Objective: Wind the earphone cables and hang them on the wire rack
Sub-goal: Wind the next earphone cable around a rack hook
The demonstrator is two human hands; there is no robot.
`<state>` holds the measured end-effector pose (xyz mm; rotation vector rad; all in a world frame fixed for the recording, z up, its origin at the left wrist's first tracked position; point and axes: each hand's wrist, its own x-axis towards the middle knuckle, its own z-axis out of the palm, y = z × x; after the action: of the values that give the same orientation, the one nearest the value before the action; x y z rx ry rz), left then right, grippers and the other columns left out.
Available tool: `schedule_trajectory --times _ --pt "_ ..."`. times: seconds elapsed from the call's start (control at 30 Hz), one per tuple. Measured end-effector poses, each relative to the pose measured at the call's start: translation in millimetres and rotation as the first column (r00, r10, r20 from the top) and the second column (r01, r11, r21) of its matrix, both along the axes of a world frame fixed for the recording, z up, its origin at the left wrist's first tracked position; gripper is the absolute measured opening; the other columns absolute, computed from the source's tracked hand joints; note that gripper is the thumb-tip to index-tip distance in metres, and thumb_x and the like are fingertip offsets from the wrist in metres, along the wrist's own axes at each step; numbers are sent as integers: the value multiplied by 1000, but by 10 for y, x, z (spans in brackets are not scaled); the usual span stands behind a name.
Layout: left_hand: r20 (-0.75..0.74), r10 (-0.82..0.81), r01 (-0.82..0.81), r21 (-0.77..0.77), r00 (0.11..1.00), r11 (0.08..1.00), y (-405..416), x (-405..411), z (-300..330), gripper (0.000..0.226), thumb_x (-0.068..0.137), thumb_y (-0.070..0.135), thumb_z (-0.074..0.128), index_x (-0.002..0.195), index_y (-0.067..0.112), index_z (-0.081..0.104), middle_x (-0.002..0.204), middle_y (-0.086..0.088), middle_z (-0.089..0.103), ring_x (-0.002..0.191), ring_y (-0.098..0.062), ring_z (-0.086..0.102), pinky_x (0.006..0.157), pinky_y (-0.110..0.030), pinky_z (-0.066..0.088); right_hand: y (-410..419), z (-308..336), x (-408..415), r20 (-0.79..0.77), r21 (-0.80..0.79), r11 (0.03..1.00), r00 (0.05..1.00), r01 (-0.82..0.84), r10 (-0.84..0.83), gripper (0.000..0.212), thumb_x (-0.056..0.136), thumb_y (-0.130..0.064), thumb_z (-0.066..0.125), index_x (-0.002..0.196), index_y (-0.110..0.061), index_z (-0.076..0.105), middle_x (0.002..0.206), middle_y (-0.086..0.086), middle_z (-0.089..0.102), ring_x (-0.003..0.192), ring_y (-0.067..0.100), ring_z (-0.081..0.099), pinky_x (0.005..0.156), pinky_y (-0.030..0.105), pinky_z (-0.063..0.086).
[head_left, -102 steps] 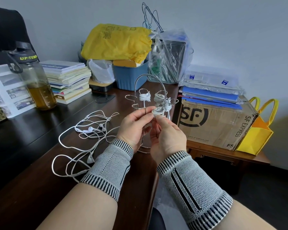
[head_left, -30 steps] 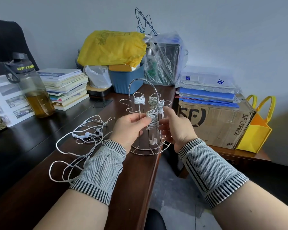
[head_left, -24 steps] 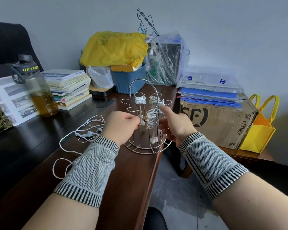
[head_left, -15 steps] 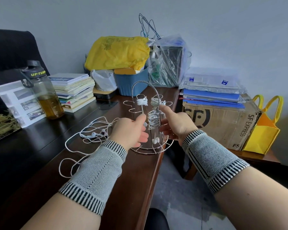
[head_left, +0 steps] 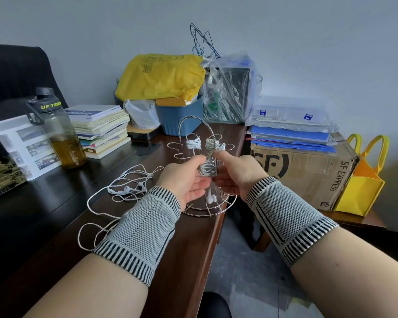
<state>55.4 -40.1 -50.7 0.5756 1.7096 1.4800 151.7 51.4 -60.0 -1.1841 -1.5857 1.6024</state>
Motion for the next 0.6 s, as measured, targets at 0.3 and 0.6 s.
schedule_trajectory --times 0.3,0.6 --pt "74 131 -140 136 989 981 80 18 -12 18 88 23 68 96 7 67 79 -4 74 63 -7 67 59 -23 53 -30 42 -14 -129 20 1000 992 10 -7 32 84 -29 70 66 -3 64 66 13 67 58 20 61 64 32 53" --pt "46 100 -105 137 994 985 38 7 -41 27 91 32 65 100 6 68 84 -6 74 64 -9 67 58 -24 53 -11 7 -17 -158 40 998 987 37 -31 31 83 -31 72 73 -3 66 65 11 69 56 19 63 64 33 54"
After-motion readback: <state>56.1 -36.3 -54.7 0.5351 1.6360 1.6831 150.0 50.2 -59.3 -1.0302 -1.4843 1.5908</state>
